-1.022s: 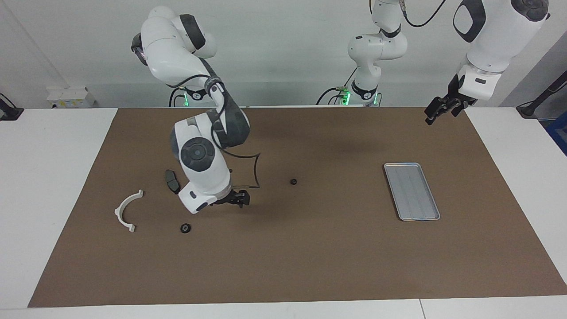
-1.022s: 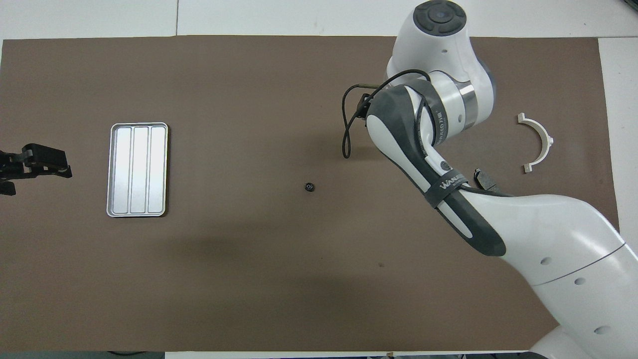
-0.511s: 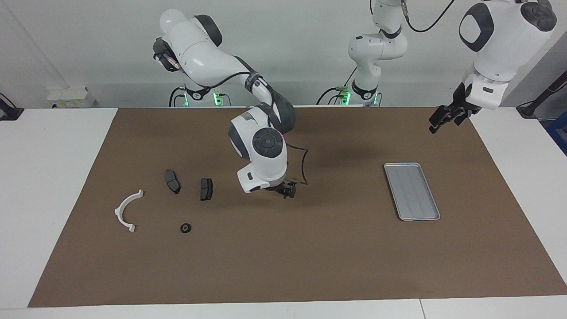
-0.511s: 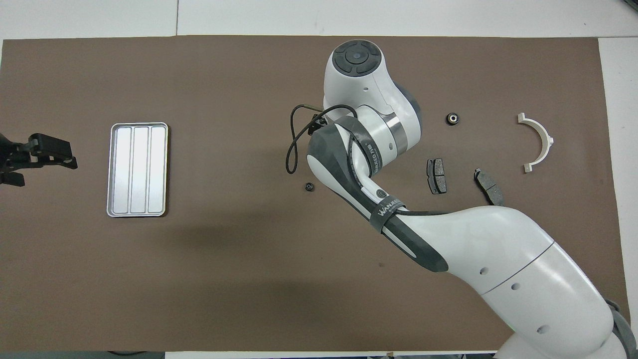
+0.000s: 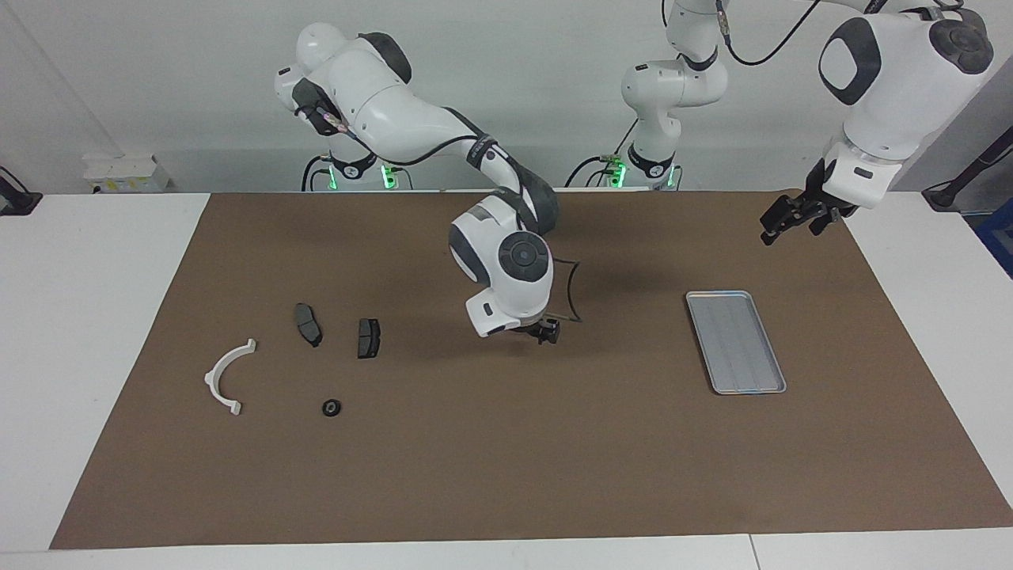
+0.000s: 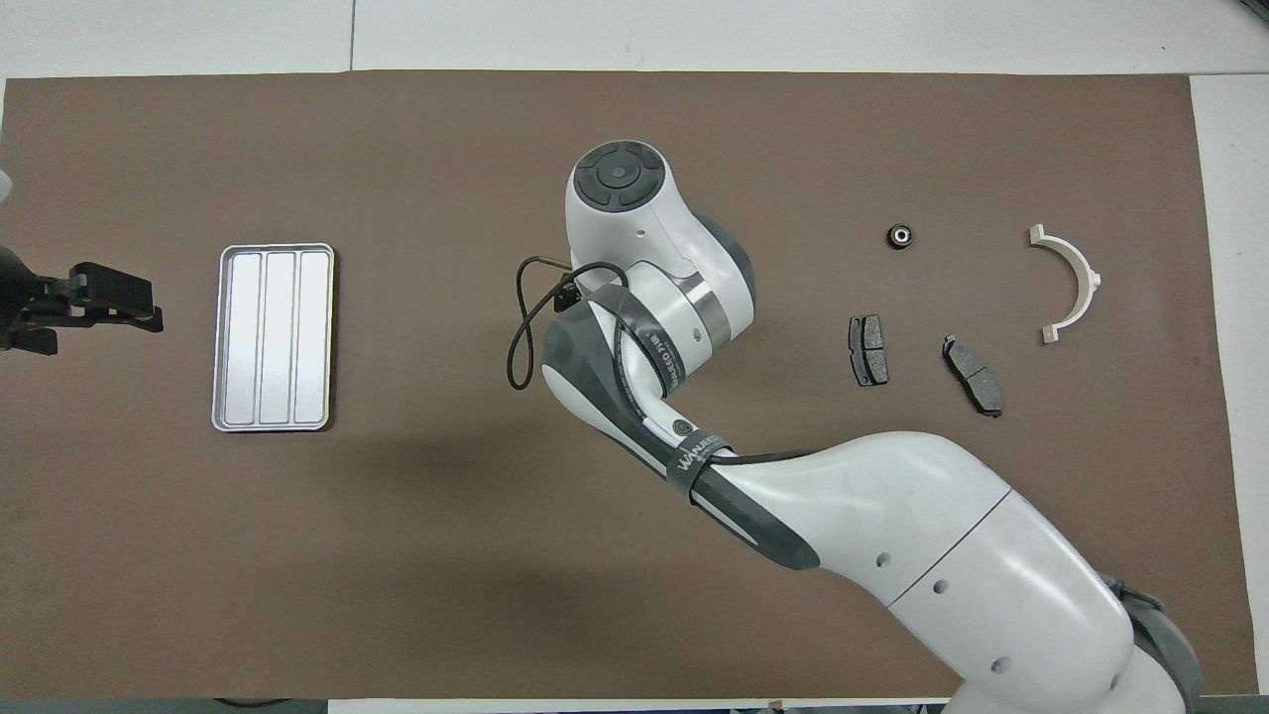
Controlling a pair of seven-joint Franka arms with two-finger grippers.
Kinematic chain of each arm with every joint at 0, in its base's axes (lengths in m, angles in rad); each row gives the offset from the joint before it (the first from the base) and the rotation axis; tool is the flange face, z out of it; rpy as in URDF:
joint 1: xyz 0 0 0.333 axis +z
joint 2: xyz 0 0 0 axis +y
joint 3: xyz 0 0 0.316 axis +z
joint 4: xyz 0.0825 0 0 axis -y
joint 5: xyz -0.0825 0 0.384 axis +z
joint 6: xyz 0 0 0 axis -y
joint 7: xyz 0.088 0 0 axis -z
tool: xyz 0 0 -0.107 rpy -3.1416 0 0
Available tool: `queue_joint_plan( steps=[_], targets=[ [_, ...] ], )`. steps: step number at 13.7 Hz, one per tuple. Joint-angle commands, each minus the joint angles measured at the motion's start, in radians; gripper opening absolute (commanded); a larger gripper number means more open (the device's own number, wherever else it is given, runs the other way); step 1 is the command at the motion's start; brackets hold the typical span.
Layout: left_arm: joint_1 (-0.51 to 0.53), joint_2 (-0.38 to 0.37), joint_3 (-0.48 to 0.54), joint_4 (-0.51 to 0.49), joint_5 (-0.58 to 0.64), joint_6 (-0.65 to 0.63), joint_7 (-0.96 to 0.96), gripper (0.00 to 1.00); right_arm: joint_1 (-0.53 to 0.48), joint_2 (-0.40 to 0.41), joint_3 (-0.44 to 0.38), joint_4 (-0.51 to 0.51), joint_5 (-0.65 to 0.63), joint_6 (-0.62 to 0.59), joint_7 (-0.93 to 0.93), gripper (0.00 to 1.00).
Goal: Place bearing gear from tray to pile
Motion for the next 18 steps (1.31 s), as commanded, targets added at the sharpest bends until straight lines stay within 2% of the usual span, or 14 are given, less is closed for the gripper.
queue_joint_plan(
  steps=[1,4,7,9,10,12,18],
  targets=[
    [-0.020,-0.022,0.008,-0.015,-0.009,-0.018,0.032,1.00,0.008,-0.043,-0.002,-0.084,0.012,0.054,0.033,1.00],
    [-0.021,-0.023,0.008,-0.012,-0.009,-0.027,0.034,1.00,0.001,-0.111,-0.003,-0.225,0.012,0.155,0.030,1.00],
    [-0.021,-0.034,0.008,0.000,-0.009,-0.045,0.034,1.00,-0.007,-0.115,-0.003,-0.248,0.008,0.172,0.025,1.00],
    [-0.021,-0.045,0.008,0.012,-0.009,-0.068,0.034,1.00,-0.021,-0.138,-0.003,-0.302,0.008,0.224,0.019,1.00],
    [-0.021,-0.046,0.008,0.009,-0.009,-0.064,0.034,1.00,-0.024,-0.142,-0.003,-0.313,0.006,0.238,0.019,1.00],
    [-0.025,-0.046,0.006,0.005,-0.009,-0.059,0.034,1.00,-0.027,-0.142,-0.003,-0.313,-0.003,0.249,0.016,0.90],
    [-0.023,-0.051,0.003,0.000,-0.009,-0.054,0.026,1.00,-0.027,-0.142,-0.003,-0.315,-0.003,0.266,0.018,0.82]
  ],
)
